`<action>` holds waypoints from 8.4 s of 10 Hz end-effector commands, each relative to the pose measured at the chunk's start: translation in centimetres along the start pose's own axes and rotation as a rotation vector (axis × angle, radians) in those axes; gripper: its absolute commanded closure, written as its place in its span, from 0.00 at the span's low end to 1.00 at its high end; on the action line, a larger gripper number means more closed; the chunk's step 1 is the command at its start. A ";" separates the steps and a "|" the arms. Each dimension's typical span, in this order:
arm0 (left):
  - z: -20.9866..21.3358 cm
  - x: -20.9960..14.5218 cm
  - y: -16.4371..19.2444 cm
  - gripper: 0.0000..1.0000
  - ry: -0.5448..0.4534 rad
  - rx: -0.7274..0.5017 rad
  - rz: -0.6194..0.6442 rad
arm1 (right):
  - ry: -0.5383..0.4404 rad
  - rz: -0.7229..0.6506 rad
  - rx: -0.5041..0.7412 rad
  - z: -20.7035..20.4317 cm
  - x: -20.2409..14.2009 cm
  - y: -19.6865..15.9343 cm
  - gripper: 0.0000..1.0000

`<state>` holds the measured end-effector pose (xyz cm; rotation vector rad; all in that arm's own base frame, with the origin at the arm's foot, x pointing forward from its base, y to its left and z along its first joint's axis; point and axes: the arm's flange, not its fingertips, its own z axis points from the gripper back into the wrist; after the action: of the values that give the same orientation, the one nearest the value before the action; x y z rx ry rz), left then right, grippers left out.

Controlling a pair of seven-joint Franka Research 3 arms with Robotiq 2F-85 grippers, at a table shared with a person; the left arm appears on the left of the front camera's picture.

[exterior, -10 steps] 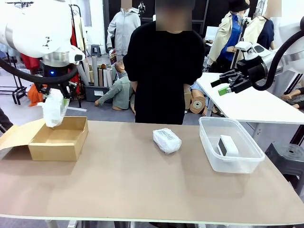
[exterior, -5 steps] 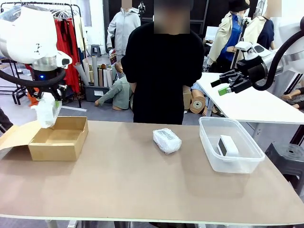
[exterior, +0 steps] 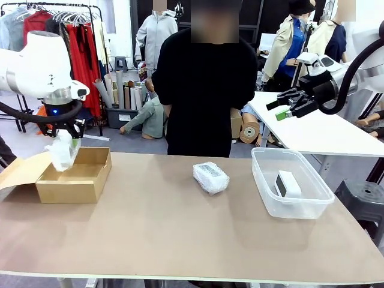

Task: Separate and place wrapped and unwrapped clocks.
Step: If the picked Digital clock is wrapped, place it in the Package Box ; if not, place it in the Organizing box, then pick up the Digital clock indicated by the person.

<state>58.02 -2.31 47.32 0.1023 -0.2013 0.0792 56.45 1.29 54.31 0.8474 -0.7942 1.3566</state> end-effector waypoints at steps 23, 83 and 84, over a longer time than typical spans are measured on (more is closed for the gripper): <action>-12.0 1.5 2.2 1.00 0.076 0.024 -0.122 | 0.003 0.003 -0.002 0.0 0.1 0.0 0.00; 7.8 -2.9 -0.7 0.00 -0.760 -0.889 -1.353 | 0.003 0.003 -0.002 0.0 0.1 0.0 0.00; 8.1 -2.8 -0.7 0.00 -0.758 -0.892 -1.344 | 0.003 0.003 -0.002 0.0 0.1 0.0 0.00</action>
<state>53.76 -4.43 54.36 -0.6129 -0.8383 -1.4157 56.45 1.30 54.30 0.8476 -0.7940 1.3567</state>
